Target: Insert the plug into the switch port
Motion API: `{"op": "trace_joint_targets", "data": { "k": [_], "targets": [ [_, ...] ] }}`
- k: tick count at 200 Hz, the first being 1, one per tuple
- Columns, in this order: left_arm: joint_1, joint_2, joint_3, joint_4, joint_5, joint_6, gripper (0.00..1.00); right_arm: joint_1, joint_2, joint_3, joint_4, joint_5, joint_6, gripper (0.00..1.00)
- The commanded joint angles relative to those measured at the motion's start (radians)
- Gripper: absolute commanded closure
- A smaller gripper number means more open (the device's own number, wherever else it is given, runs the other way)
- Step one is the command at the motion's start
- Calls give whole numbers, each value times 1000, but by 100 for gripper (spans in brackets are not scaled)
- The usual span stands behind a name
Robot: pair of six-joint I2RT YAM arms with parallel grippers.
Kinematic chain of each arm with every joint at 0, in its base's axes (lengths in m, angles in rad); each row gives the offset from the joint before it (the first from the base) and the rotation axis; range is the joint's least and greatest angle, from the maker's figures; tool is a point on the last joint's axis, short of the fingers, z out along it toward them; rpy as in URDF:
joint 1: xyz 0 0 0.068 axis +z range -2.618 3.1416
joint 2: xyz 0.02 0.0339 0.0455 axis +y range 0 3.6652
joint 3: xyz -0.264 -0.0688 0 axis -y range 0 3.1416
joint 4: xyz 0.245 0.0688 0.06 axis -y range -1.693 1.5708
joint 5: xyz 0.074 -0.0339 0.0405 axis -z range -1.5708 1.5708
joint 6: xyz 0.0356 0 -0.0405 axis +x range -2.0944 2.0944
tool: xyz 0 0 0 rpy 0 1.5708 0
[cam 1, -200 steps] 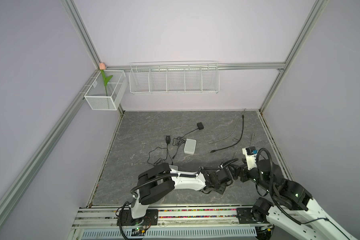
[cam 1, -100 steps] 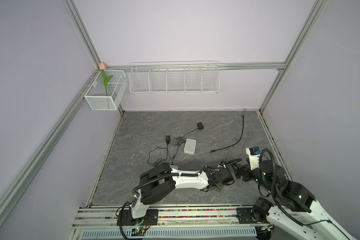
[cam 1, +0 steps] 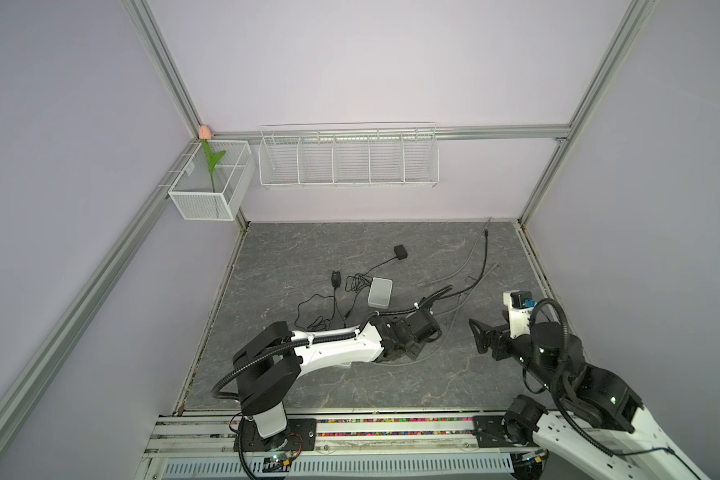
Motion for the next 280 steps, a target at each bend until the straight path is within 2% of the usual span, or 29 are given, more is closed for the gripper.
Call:
{"op": "trace_joint_targets", "data": {
  "k": [1, 20, 41, 53, 80, 115, 129, 143, 151, 184, 206, 240, 280],
  "targets": [
    [7, 5, -22, 32, -22, 38, 82, -3, 7, -41, 78, 53, -47, 2],
    [20, -4, -32, 24, -22, 28, 76, -4, 35, -41, 157, 5, -93, 0],
    [31, -26, -33, -23, -74, -8, 56, -3, 115, -30, 241, -128, -178, 2],
    [42, -58, -50, -29, -94, -39, 51, -4, 188, -20, 262, -171, -221, 2],
    [88, -225, -168, 41, -81, -140, 48, -2, 368, 25, 245, -262, -353, 1],
    [226, -521, -460, 229, 69, -318, 47, 8, 625, 100, 158, -344, -610, 4],
    [259, -631, -573, 287, 96, -361, 46, 12, 699, 150, 102, -443, -716, 7],
    [267, -728, -634, 271, 95, -393, 45, 20, 754, 175, 60, -556, -854, 11],
    [269, -775, -657, 251, 89, -403, 45, 21, 787, 199, 37, -582, -919, 14],
    [277, -909, -710, 155, 37, -445, 45, 22, 976, 386, -98, -580, -1002, 18],
    [279, -999, -736, 108, 10, -467, 44, 36, 1077, 463, -189, -568, -1059, 26],
    [287, -1089, -788, 94, -27, -504, 43, 23, 1169, 461, -166, -499, -1158, 38],
    [306, -1119, -796, 60, -44, -510, 43, 29, 1262, 492, -129, -426, -1186, 43]
  ]
}}
